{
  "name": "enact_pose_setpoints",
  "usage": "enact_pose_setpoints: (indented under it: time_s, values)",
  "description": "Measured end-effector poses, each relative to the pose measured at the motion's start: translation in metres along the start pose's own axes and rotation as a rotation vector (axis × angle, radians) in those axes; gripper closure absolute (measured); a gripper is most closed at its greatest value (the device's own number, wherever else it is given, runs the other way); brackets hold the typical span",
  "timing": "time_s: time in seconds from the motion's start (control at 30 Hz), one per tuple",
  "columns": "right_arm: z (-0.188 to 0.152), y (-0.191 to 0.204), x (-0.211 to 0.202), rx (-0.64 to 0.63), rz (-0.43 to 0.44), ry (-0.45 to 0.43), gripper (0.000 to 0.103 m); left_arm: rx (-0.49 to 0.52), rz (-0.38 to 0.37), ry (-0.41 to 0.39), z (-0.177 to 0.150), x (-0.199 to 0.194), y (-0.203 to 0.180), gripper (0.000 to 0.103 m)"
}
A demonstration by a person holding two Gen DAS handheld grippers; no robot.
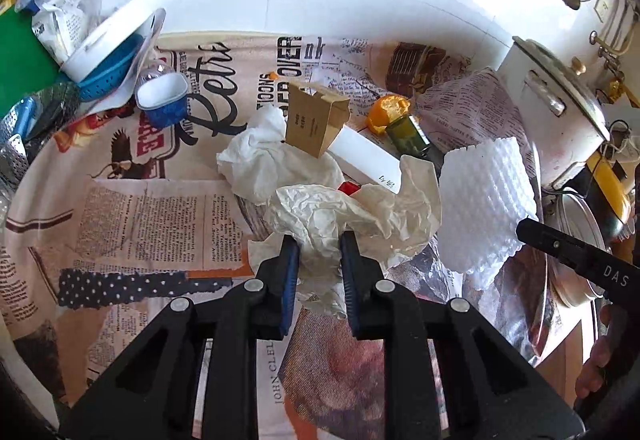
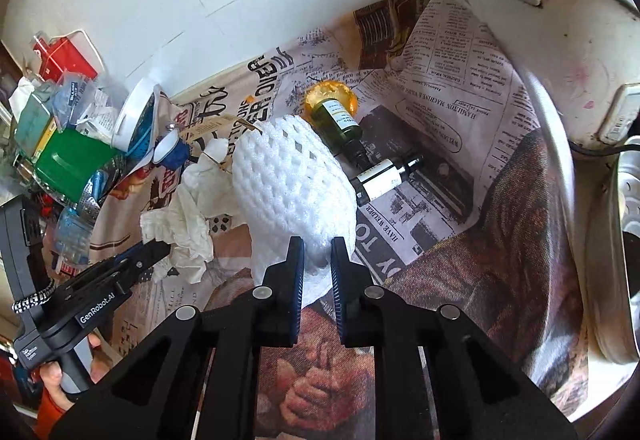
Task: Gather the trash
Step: 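Carry the foam net and tissue down toward the white floor bin with both grippers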
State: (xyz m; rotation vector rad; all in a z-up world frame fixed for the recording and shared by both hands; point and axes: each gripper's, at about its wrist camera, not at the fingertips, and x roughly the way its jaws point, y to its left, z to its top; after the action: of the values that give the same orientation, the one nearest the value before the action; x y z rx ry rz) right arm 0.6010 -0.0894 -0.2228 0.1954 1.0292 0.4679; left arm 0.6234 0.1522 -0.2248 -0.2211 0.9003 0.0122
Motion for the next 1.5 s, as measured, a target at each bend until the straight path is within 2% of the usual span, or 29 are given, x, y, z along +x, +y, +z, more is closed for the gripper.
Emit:
enact_pose_setpoints:
  time_s: [0.27,0.4,0.57,0.83,1.03,1.17,1.3,1.5]
  values:
    - [-0.035,0.027,-0.051,0.054,-0.041,-0.139,0.091,0.116,-0.083,-0.058,-0.017,-0.063,0.009,0.083]
    - [-0.053,0.042,-0.070,0.064,-0.062,-0.183,0.091,0.149,-0.088,-0.080,-0.030,-0.087,0.009,0.083]
    - [-0.075,0.054,-0.092,0.061,-0.075,-0.197,0.091,0.161,-0.093,-0.071,-0.049,-0.107,0.003,0.083]
    - [-0.106,0.050,-0.122,0.020,-0.058,-0.198,0.091,0.135,-0.093,-0.074,-0.091,-0.133,-0.015,0.083]
    - [-0.139,0.030,-0.139,-0.007,-0.017,-0.177,0.091,0.098,-0.052,-0.063,-0.133,-0.145,-0.043,0.083]
    - [-0.164,0.010,-0.146,-0.023,-0.003,-0.123,0.091,0.052,-0.046,-0.024,-0.167,-0.142,-0.062,0.083]
    - [-0.192,-0.013,-0.146,-0.037,-0.005,-0.065,0.091,0.022,-0.029,0.023,-0.206,-0.129,-0.076,0.083]
    - [-0.228,-0.047,-0.117,-0.016,-0.012,0.050,0.091,-0.001,-0.008,0.130,-0.262,-0.091,-0.087,0.083]
